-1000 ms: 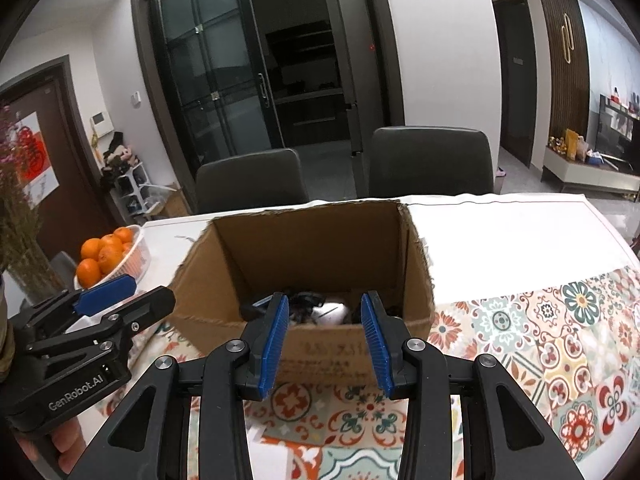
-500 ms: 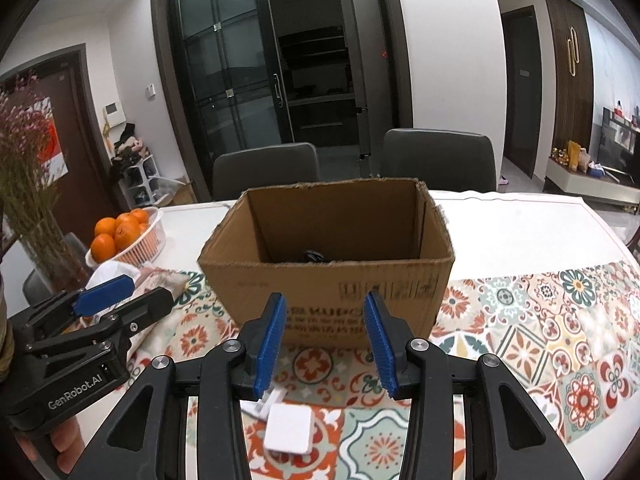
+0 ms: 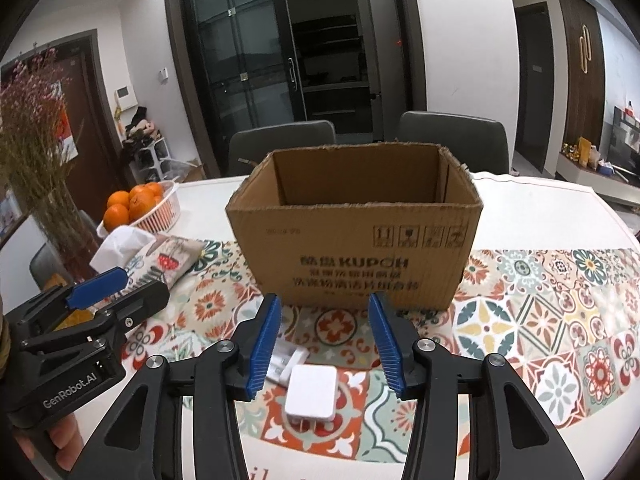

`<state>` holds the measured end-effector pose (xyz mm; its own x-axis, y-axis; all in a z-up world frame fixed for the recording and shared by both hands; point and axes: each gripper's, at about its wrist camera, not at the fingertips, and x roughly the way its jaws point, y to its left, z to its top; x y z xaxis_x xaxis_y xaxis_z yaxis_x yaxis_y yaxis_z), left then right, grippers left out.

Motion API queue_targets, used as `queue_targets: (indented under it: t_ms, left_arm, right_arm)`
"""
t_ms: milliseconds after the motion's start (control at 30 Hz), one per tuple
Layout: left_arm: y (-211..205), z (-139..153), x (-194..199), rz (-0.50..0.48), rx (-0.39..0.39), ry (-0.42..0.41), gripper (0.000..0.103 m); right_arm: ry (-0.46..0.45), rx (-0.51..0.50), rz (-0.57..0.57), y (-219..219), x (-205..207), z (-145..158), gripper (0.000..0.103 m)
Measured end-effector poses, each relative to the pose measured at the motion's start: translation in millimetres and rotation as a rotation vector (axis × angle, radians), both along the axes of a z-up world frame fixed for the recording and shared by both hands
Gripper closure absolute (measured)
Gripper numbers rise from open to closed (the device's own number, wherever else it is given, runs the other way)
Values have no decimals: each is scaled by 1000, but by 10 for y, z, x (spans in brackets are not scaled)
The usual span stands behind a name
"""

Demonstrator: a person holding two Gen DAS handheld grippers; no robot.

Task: Organize rigid objects
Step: 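Withdraw both open tools from the box toward the white chargers, then grasp the white square charger with the right tool while the left tool grasps the white battery charger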

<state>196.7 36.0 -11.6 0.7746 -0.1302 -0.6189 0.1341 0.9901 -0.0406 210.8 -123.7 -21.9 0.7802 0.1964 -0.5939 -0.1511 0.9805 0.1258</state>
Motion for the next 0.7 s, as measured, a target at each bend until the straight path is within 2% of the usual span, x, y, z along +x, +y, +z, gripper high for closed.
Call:
queue_targets:
  t_ms: [700]
  left_arm:
    - [175, -572, -103, 13, 13, 116, 39]
  right_arm:
    - [127, -22, 49, 237, -7, -629, 48]
